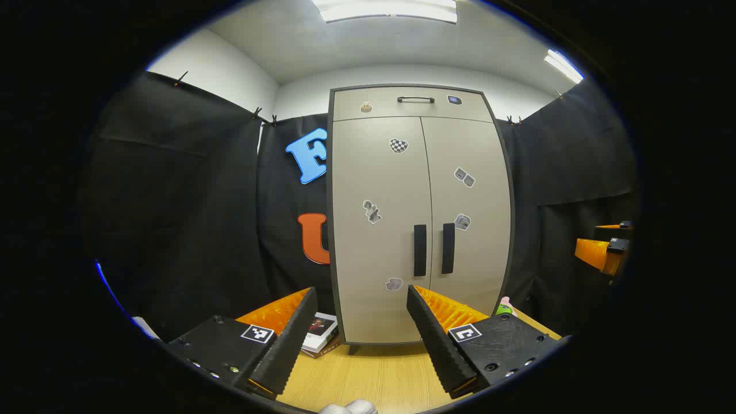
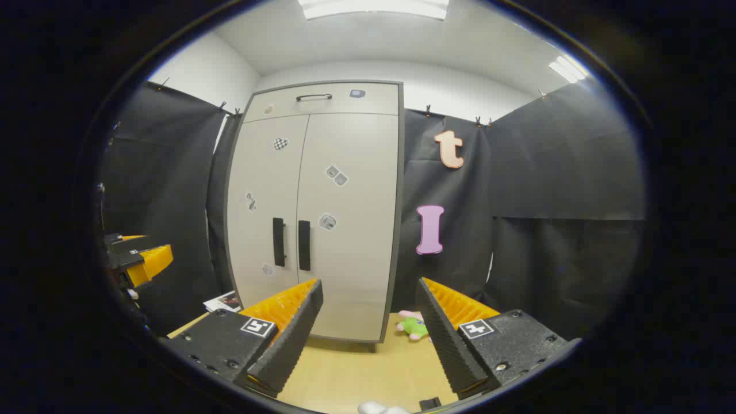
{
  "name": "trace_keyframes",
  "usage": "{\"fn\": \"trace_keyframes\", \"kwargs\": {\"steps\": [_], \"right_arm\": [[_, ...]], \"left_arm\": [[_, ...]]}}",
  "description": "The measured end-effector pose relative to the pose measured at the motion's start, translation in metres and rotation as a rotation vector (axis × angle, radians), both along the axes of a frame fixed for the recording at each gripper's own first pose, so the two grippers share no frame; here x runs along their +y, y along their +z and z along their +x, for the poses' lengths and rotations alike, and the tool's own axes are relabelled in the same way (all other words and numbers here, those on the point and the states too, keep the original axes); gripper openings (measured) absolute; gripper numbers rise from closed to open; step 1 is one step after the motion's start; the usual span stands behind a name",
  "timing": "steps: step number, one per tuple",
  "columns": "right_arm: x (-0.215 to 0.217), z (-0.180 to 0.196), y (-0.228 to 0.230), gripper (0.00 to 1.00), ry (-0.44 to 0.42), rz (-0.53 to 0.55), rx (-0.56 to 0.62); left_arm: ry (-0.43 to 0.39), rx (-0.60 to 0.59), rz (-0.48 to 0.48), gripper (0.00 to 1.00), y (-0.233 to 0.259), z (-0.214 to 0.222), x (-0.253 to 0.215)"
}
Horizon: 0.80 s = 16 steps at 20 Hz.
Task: Open the right door of the double-door shoe cabinet with the right hand, and open the left door with the left hand.
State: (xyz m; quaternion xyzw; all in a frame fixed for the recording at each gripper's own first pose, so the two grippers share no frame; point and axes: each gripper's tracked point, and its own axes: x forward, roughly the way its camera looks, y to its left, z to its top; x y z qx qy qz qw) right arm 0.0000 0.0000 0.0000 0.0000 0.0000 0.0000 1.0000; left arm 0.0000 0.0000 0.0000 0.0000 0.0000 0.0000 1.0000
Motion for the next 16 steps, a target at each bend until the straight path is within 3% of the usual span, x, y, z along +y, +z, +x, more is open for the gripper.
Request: {"fn": "trace_keyframes", "kwargs": {"steps": [16], "right_arm": [[0.009, -0.005, 0.0, 1.0, -0.024, -0.003, 0.001]], "left_arm": [[0.0, -0.003, 0.003, 0.94, -0.001, -0.002, 0.015]]}}
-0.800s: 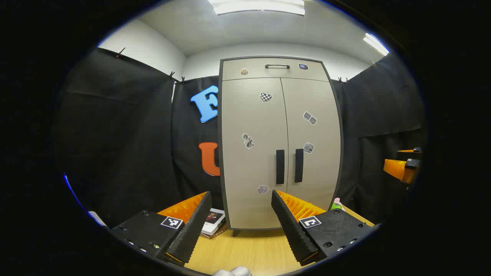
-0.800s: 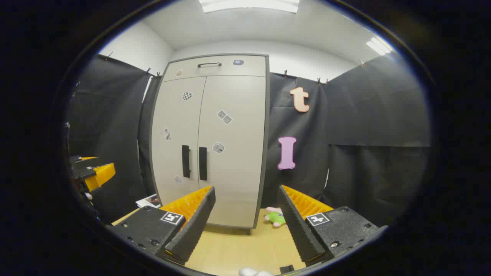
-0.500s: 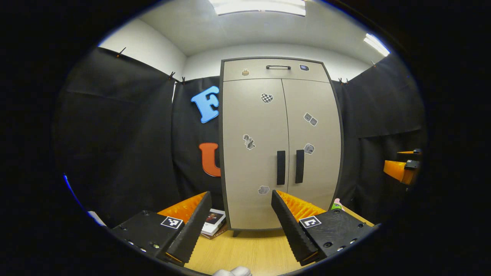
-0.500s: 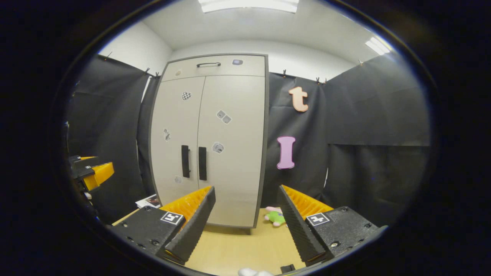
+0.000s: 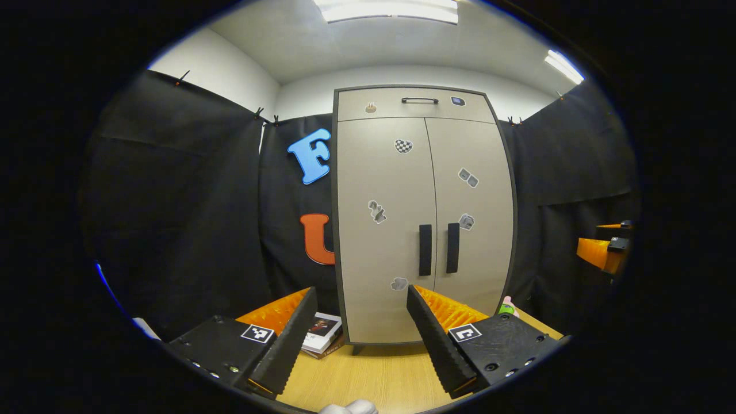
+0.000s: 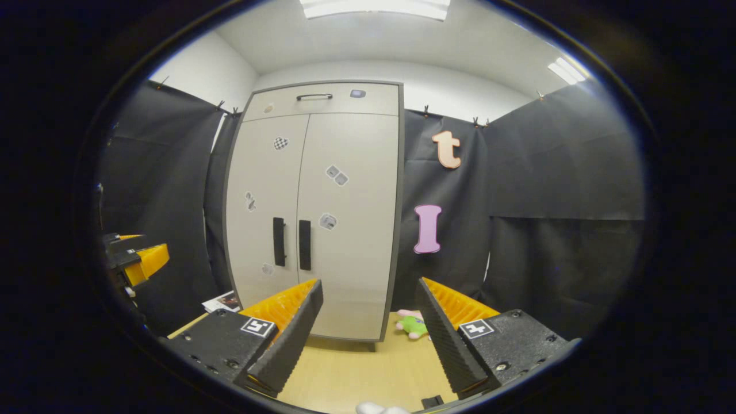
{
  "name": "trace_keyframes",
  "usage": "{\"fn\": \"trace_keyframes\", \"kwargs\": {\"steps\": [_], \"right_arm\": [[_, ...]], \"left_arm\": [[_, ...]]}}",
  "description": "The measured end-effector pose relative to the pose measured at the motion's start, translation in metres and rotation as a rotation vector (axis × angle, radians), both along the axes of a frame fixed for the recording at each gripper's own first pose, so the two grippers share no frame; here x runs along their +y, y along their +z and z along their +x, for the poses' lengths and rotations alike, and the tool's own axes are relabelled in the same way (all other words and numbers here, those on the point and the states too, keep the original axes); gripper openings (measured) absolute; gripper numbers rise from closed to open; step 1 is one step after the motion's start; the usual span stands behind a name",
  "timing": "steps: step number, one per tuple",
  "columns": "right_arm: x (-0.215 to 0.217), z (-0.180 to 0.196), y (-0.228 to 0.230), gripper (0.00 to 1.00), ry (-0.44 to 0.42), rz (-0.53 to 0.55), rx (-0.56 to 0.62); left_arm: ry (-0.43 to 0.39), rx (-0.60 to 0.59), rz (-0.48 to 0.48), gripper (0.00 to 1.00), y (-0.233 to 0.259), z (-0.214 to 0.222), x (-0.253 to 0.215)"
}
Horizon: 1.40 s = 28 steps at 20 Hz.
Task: Open the right door of the double-door shoe cabinet with the right hand, and open the left door with the left hand.
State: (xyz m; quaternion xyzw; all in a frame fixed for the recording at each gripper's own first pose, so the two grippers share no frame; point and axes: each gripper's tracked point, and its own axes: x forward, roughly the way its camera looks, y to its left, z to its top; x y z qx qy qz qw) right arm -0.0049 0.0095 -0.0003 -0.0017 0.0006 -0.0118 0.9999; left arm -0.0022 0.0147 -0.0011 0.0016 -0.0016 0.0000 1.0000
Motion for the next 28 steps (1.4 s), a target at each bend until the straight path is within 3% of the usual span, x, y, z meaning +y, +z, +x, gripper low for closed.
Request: {"fn": "trace_keyframes", "kwargs": {"steps": [4, 9, 19, 23, 28], "right_arm": [[0.005, 0.007, -0.001, 1.0, -0.013, -0.004, 0.001], [0.022, 0.041, -0.003, 1.0, -0.024, 0.001, 0.003], [0.101, 0.176, -0.007, 1.0, 0.037, 0.045, 0.019], [0.131, 0.231, -0.008, 0.99, 0.06, 0.028, 0.024], [0.144, 0.282, -0.012, 0.94, 0.051, 0.042, 0.047]], "left_arm": [[0.0, 0.001, 0.011, 0.94, -0.002, -0.006, 0.004], [0.014, 0.015, 0.007, 0.94, -0.008, -0.014, 0.014], [0.127, 0.05, 0.035, 0.95, -0.019, -0.03, 0.044], [0.17, 0.072, 0.003, 0.95, -0.027, -0.032, 0.058], [0.226, 0.1, -0.014, 0.95, -0.035, -0.026, 0.069]]}}
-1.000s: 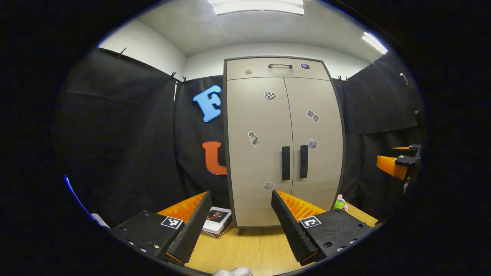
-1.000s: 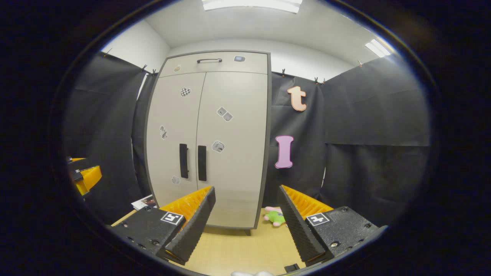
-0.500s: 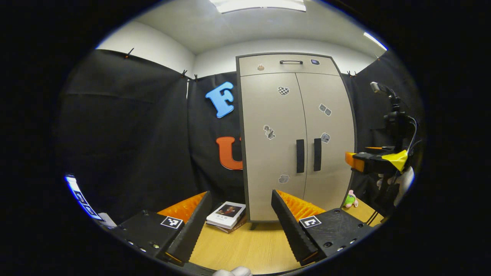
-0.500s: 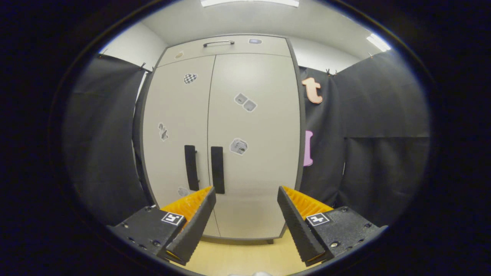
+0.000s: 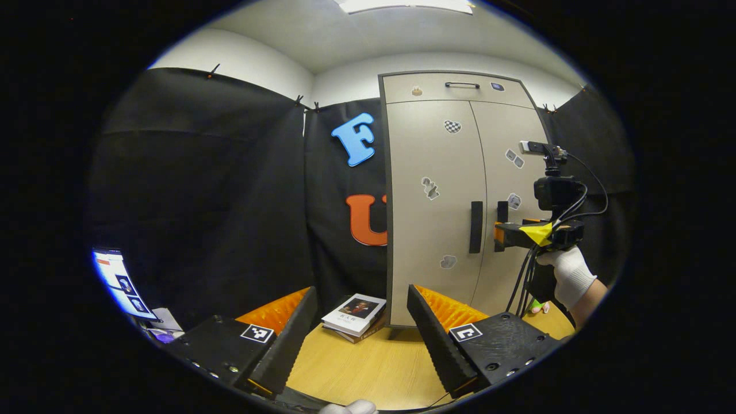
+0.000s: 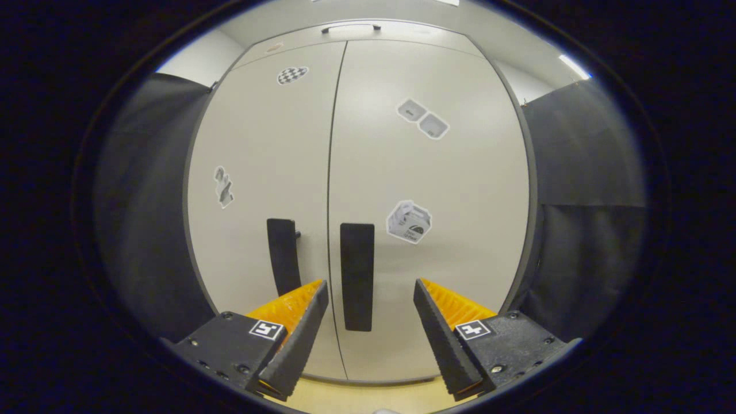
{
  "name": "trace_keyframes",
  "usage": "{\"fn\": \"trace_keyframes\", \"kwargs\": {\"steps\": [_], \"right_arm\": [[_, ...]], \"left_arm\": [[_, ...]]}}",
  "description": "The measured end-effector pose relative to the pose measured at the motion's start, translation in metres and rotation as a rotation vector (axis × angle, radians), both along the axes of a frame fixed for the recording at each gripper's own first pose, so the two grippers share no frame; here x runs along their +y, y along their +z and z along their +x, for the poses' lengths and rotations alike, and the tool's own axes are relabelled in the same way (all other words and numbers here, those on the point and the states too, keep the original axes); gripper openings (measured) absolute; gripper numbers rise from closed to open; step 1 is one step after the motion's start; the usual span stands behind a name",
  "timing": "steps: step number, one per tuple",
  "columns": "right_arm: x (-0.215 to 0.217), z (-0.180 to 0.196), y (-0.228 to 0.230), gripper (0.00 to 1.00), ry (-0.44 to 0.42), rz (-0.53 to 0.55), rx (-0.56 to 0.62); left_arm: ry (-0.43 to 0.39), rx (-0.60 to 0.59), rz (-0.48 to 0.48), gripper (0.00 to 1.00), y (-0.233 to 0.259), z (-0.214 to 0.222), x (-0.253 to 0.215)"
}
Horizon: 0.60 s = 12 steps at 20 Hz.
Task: Open the right door of the double-door shoe cabinet with the right hand, and open the left door with the left hand.
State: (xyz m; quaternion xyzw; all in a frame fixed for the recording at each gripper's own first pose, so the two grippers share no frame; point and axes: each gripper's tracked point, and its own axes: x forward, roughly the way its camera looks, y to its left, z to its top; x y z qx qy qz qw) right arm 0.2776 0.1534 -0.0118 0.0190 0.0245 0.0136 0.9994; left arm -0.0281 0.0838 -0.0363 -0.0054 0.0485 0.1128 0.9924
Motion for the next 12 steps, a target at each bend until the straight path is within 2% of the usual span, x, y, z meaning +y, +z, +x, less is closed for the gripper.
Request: {"fn": "trace_keyframes", "kwargs": {"steps": [3, 5, 6, 7, 12], "right_arm": [[0.004, 0.019, -0.003, 0.89, 0.0, 0.014, 0.02], [0.008, 0.024, -0.004, 0.83, 0.005, 0.012, 0.023], [0.009, 0.027, -0.004, 0.77, 0.006, 0.008, 0.02], [0.012, 0.029, -0.005, 0.76, 0.014, 0.002, 0.021], [0.011, 0.037, -0.008, 0.45, -0.008, 0.016, 0.025]], "left_arm": [[0.018, 0.002, 0.003, 0.95, -0.001, 0.004, 0.002], [0.021, 0.004, 0.007, 0.95, -0.001, 0.005, 0.003], [0.023, 0.002, 0.01, 0.95, 0.0, 0.005, 0.003], [0.023, 0.002, 0.013, 0.95, 0.001, 0.005, 0.003], [0.026, 0.003, 0.007, 0.95, 0.0, 0.009, 0.005]]}}
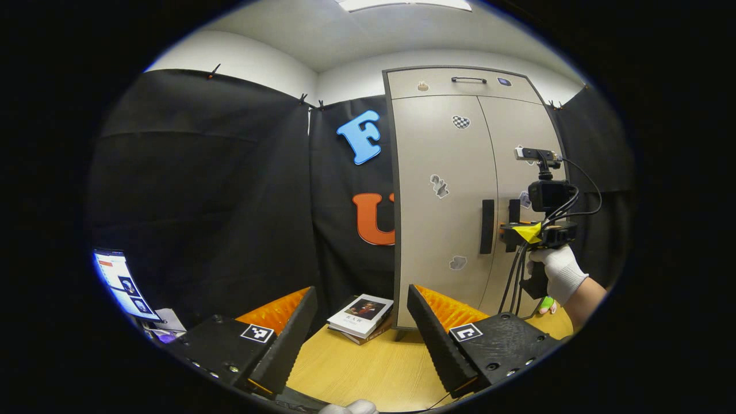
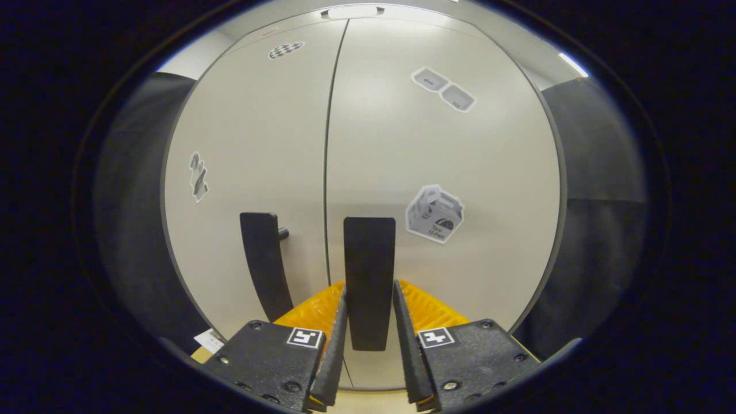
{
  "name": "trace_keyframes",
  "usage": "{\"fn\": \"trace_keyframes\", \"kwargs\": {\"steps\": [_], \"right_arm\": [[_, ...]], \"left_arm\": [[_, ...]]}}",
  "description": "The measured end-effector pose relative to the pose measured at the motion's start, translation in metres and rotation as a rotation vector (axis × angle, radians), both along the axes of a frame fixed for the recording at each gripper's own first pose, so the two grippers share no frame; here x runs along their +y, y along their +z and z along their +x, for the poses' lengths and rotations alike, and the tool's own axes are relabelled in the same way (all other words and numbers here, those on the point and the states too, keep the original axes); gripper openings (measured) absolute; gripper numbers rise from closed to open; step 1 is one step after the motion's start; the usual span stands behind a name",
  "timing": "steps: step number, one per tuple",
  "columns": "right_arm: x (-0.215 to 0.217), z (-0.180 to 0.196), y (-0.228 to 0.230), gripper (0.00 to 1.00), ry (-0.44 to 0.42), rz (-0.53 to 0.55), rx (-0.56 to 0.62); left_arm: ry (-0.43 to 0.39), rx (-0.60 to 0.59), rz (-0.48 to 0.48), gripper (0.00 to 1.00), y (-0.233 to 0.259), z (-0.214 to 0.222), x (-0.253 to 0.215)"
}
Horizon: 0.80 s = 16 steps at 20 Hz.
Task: Open the right door of the double-door shoe cabinet with the right hand, and open the left door with the left hand.
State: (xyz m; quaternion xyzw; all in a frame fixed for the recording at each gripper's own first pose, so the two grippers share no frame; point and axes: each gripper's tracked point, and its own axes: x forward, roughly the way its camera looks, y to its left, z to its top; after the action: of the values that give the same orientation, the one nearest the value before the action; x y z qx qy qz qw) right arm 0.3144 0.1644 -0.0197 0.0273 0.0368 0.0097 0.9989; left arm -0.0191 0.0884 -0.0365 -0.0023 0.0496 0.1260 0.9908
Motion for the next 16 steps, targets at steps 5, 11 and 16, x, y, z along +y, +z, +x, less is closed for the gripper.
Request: {"fn": "trace_keyframes", "kwargs": {"steps": [5, 11, 16], "right_arm": [[0.0, -0.005, -0.001, 0.34, 0.025, -0.001, 0.019], [-0.003, -0.028, 0.004, 0.27, 0.077, -0.008, 0.011], [-0.013, -0.056, 0.004, 0.24, 0.095, -0.004, 0.011]], "left_arm": [[0.0, -0.011, 0.002, 0.95, 0.003, 0.0, -0.001], [-0.023, -0.024, 0.002, 0.95, 0.003, -0.001, -0.004], [-0.061, -0.024, 0.002, 0.95, -0.001, -0.01, -0.011]]}}
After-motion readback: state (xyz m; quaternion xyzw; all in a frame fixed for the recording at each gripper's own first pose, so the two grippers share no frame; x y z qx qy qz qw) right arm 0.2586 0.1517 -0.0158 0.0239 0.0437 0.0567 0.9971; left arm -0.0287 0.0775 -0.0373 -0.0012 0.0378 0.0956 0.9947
